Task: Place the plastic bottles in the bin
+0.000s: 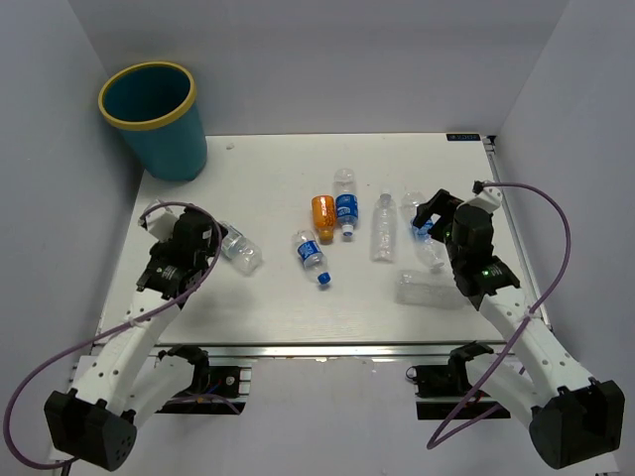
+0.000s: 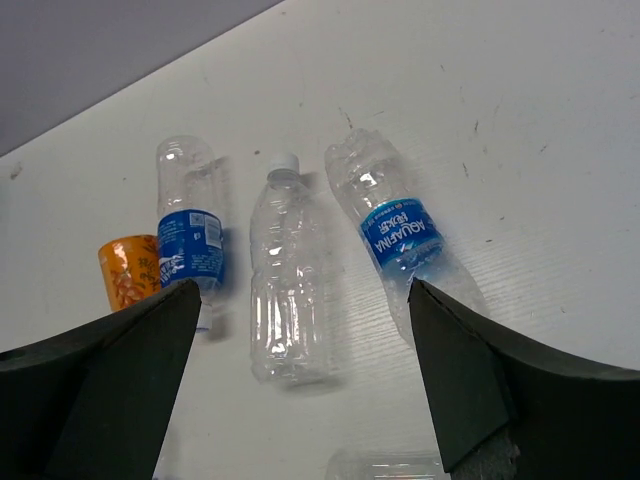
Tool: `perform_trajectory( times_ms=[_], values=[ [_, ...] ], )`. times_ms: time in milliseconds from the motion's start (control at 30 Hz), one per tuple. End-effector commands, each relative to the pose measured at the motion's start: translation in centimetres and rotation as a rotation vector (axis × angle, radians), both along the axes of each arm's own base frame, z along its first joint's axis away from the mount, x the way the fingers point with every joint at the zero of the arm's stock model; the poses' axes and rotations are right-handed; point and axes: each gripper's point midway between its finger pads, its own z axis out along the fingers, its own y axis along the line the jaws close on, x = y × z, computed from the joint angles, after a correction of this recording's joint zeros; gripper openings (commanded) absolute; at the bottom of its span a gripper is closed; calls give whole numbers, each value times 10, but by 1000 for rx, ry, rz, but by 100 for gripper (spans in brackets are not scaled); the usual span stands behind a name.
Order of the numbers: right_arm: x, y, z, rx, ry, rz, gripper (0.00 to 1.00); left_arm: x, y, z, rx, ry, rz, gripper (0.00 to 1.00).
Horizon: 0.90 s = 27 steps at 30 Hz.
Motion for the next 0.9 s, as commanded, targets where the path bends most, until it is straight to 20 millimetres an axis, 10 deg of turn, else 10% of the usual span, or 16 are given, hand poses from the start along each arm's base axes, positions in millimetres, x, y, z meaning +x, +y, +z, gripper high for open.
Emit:
perform_trajectory(
  times_ms=[0, 467, 667, 867],
  values=[
    [-1, 1, 24, 31, -86, 10, 89, -6, 8, -23, 24, 88, 65, 98],
    [-13, 17, 8, -8, -69, 150, 89, 96, -6, -91, 67, 296, 103, 98],
    [-12, 0, -3, -53, -34, 64, 89, 100, -6, -136, 52, 408, 92, 98],
    [-11, -5, -6, -64, -28, 36, 89, 113, -10, -133, 49, 409, 61, 67]
  ],
)
